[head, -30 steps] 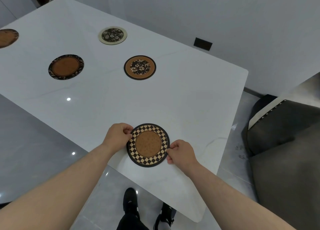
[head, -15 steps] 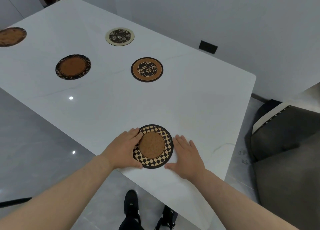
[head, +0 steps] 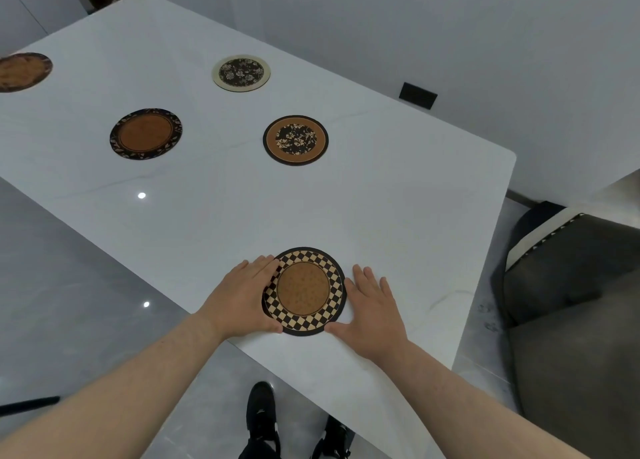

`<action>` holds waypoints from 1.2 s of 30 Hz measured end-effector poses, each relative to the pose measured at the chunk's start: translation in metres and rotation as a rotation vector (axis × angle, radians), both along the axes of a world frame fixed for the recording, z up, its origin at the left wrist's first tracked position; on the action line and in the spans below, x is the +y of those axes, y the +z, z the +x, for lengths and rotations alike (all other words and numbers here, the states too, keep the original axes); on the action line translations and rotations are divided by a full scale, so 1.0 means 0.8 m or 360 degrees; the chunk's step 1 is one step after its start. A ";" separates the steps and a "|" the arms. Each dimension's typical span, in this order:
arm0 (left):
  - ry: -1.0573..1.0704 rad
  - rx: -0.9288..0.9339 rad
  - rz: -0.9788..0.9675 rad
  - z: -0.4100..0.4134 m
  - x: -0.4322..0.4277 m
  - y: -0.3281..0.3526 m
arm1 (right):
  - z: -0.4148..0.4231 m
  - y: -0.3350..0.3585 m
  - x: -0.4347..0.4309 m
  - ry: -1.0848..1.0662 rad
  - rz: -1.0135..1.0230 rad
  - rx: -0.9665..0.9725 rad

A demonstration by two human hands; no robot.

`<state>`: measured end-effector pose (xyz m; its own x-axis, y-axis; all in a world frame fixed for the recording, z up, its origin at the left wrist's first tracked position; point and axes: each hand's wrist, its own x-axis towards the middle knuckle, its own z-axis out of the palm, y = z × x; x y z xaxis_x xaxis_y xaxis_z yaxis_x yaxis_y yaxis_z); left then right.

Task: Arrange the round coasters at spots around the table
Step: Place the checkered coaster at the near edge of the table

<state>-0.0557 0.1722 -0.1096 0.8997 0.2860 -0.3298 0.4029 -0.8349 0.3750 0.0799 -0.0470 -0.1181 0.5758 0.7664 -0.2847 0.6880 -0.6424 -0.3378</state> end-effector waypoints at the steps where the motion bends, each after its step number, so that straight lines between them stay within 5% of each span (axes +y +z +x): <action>1: 0.0005 0.0000 -0.0003 0.000 0.002 0.000 | 0.001 -0.001 0.002 -0.0010 0.0006 0.0011; 15: 0.0054 0.0008 -0.0013 0.006 0.018 -0.002 | 0.011 -0.004 0.020 -0.0048 0.0006 0.0031; 21: 0.0103 0.0152 0.0297 -0.002 0.017 -0.008 | 0.012 -0.002 0.035 -0.0003 -0.0110 -0.0054; 30: 0.0116 0.0344 0.0193 0.006 0.016 0.006 | 0.018 0.009 0.045 0.0015 -0.0348 0.0059; 36: 0.0195 0.0135 -0.0057 0.012 0.031 0.050 | 0.021 0.053 0.071 -0.0183 -0.0063 0.0348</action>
